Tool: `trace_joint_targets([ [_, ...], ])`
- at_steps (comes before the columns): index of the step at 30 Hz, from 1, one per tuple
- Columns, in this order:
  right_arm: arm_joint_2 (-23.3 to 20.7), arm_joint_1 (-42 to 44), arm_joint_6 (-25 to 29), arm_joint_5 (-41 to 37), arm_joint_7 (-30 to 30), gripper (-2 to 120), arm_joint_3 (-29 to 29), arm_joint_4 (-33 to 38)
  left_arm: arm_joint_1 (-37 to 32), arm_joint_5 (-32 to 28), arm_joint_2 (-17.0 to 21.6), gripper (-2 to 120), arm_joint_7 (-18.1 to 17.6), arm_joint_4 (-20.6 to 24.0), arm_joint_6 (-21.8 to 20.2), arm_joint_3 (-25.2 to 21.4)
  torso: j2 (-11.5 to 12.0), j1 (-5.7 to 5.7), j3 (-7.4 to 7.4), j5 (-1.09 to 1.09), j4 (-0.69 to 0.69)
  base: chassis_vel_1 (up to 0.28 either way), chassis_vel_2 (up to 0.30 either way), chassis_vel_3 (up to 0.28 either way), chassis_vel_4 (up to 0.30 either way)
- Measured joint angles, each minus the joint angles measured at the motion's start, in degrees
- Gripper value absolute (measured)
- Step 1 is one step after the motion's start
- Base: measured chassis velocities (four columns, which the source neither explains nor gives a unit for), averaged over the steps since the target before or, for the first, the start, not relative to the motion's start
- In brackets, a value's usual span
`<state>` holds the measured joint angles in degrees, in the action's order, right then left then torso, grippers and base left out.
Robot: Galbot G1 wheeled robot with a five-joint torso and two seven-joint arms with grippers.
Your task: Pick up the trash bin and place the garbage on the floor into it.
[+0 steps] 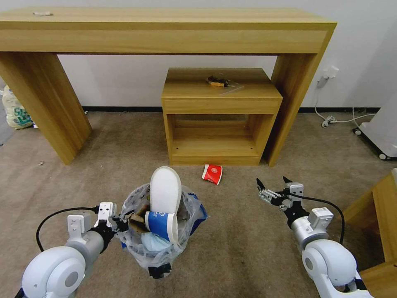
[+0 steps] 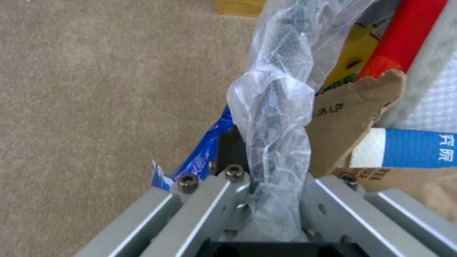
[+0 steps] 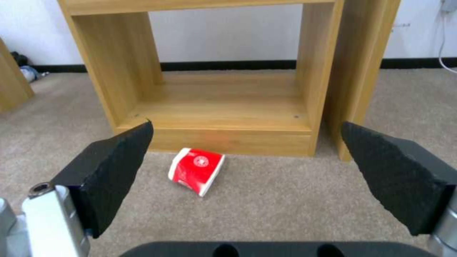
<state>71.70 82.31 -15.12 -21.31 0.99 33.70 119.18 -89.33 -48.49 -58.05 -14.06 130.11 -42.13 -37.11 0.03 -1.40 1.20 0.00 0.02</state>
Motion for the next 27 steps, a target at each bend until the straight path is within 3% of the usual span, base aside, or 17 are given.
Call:
trace_joint_targets([
  [27,-0.1,1.3,1.7,0.1,1.9,100,1.1,-0.1,-1.4,1.0,-0.2,0,-1.0,1.9,0.0,1.0,0.0,0.00,0.00,0.00,0.00,-0.091,0.087,0.090,-0.087],
])
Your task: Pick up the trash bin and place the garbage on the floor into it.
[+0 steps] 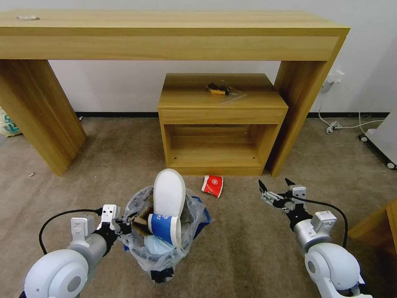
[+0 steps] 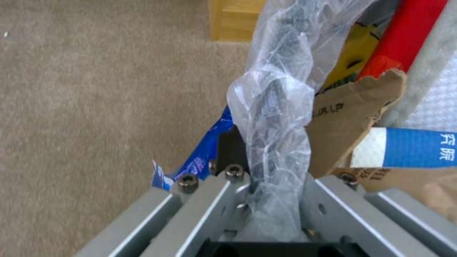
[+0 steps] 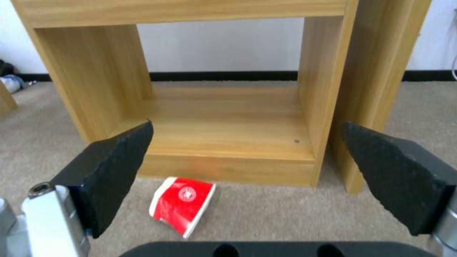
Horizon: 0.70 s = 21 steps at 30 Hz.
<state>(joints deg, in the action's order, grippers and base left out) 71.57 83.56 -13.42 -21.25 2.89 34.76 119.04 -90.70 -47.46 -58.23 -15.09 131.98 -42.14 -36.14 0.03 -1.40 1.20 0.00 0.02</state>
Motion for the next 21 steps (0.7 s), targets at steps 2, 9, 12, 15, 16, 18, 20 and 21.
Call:
trace_joint_targets([
  [2,0.0,0.0,0.1,0.0,0.2,100,0.0,-0.1,-0.1,0.0,-0.1,0,-0.1,0.1,0.0,0.0,0.0,0.00,0.00,0.00,0.01,-0.135,0.124,0.114,-0.135],
  [9,-0.2,0.2,0.4,0.0,0.4,100,-0.1,-0.1,-0.9,0.7,-0.5,0,-0.2,0.7,0.0,-0.2,0.0,0.00,0.00,-0.01,-0.01,-0.121,0.134,0.125,-0.137],
  [12,-0.2,0.3,0.5,0.1,0.4,100,-0.4,-0.1,-0.9,0.7,-0.5,0,-0.2,0.7,0.0,-0.2,0.0,0.00,0.00,-0.01,-0.01,-0.127,0.136,0.132,-0.149],
  [15,-0.1,0.4,0.5,0.4,0.4,100,-0.8,-0.2,-0.9,0.7,-0.6,0,-0.2,0.8,0.0,-0.3,0.0,0.00,0.00,-0.01,0.00,-0.141,0.133,0.137,-0.151],
  [16,-0.1,0.4,0.6,0.6,0.4,100,-1.1,-0.3,-0.9,0.7,-0.6,0,-0.2,0.8,0.0,-0.3,0.0,0.00,0.00,0.00,0.00,-0.145,0.124,0.129,-0.157],
  [18,-0.2,0.4,0.6,0.8,0.5,100,-1.3,-0.5,-0.9,0.7,-0.7,0,-0.2,0.8,0.0,-0.4,0.0,0.00,0.00,-0.03,0.01,-0.140,0.132,0.152,-0.130],
  [20,-0.2,0.4,0.6,0.9,0.5,100,-1.6,-0.8,-1.0,0.7,-0.7,0,-0.2,0.9,0.0,-0.6,0.0,0.00,0.00,0.00,0.01,-0.140,0.146,0.148,-0.138],
  [21,-0.2,0.3,0.6,1.1,0.5,100,-1.8,-1.2,-1.2,0.7,-0.7,0,-0.2,0.9,0.0,-0.8,0.0,0.00,0.00,0.01,0.00,-0.142,0.152,0.135,-0.138],
])
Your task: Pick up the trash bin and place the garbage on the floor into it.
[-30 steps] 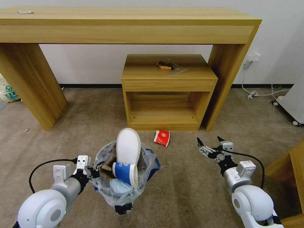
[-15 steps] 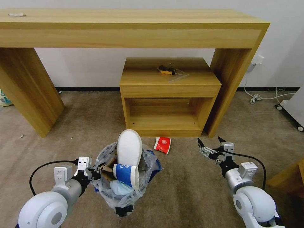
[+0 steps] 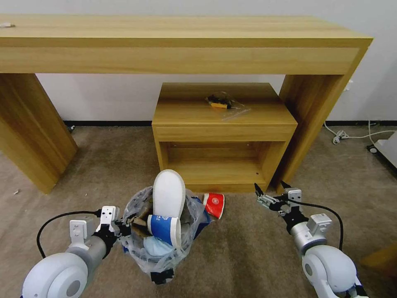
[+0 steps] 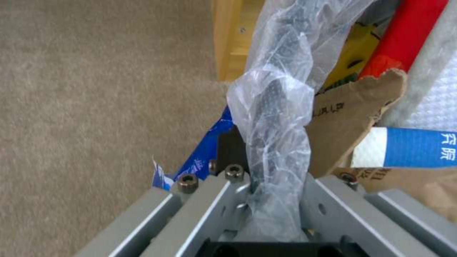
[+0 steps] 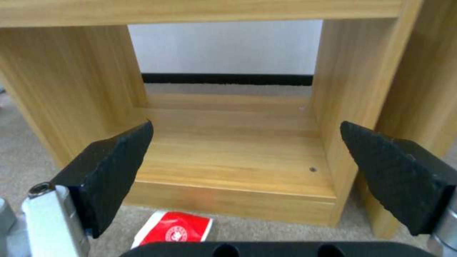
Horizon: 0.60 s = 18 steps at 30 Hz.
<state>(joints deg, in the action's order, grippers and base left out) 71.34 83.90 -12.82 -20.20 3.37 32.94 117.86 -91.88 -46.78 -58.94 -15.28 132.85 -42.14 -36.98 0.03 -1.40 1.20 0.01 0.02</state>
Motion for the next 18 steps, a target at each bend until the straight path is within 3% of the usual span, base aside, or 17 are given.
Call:
trace_joint_targets([
  [8,-1.0,0.0,-1.8,-1.5,2.8,100,-1.9,-5.2,-0.5,0.1,-0.1,0,0.1,0.0,0.0,-1.0,0.0,-0.02,0.02,-0.01,0.01,-0.123,0.126,0.132,-0.120],
  [18,-3.1,-4.2,-9.5,-9.0,3.2,100,-7.0,-15.4,-1.3,0.1,0.1,0,-0.3,0.1,0.0,-1.9,0.0,0.00,0.00,-0.02,0.00,-0.005,0.008,0.002,-0.006],
])
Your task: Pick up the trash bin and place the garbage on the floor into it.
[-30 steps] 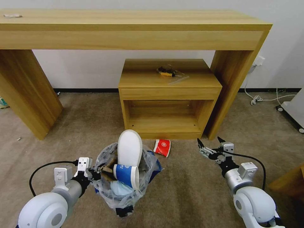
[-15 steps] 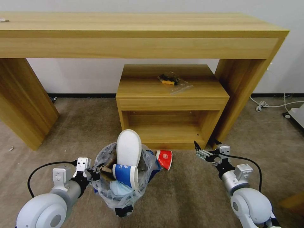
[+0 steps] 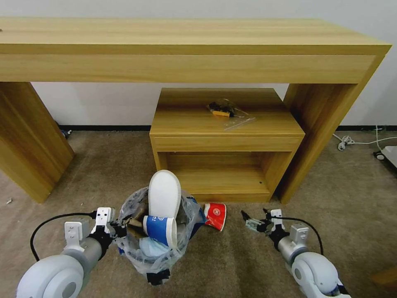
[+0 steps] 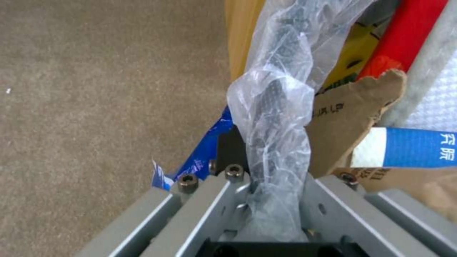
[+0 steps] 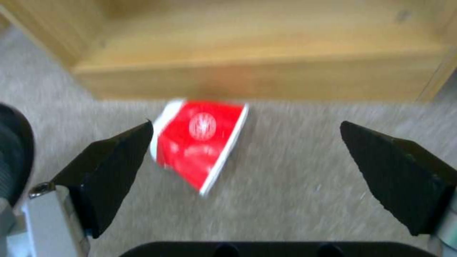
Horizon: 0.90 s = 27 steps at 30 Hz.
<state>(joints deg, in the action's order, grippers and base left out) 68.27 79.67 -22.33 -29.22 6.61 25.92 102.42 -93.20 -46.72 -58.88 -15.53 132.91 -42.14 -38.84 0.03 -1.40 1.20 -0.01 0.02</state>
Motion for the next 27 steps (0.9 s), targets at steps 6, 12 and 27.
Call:
trace_joint_targets([
  [6,1.1,-7.8,0.0,0.6,-1.3,100,-6.1,-13.1,0.4,-0.8,0.0,0,-0.9,-0.8,0.0,-0.4,0.0,-0.01,0.01,0.02,0.00,0.000,0.000,0.000,0.000],
  [12,2.7,-12.8,1.1,0.9,-1.3,100,-9.8,-20.0,0.2,-0.9,-0.1,0,-1.1,-1.1,0.0,-0.7,0.0,-0.01,0.01,0.00,0.00,0.000,0.000,0.000,0.000],
  [27,6.8,-22.1,2.6,-0.1,1.4,100,-14.9,-33.4,0.4,-2.7,0.6,0,-2.9,-1.1,0.0,-0.9,0.0,-0.01,0.01,0.00,0.00,0.000,0.000,0.000,0.000],
])
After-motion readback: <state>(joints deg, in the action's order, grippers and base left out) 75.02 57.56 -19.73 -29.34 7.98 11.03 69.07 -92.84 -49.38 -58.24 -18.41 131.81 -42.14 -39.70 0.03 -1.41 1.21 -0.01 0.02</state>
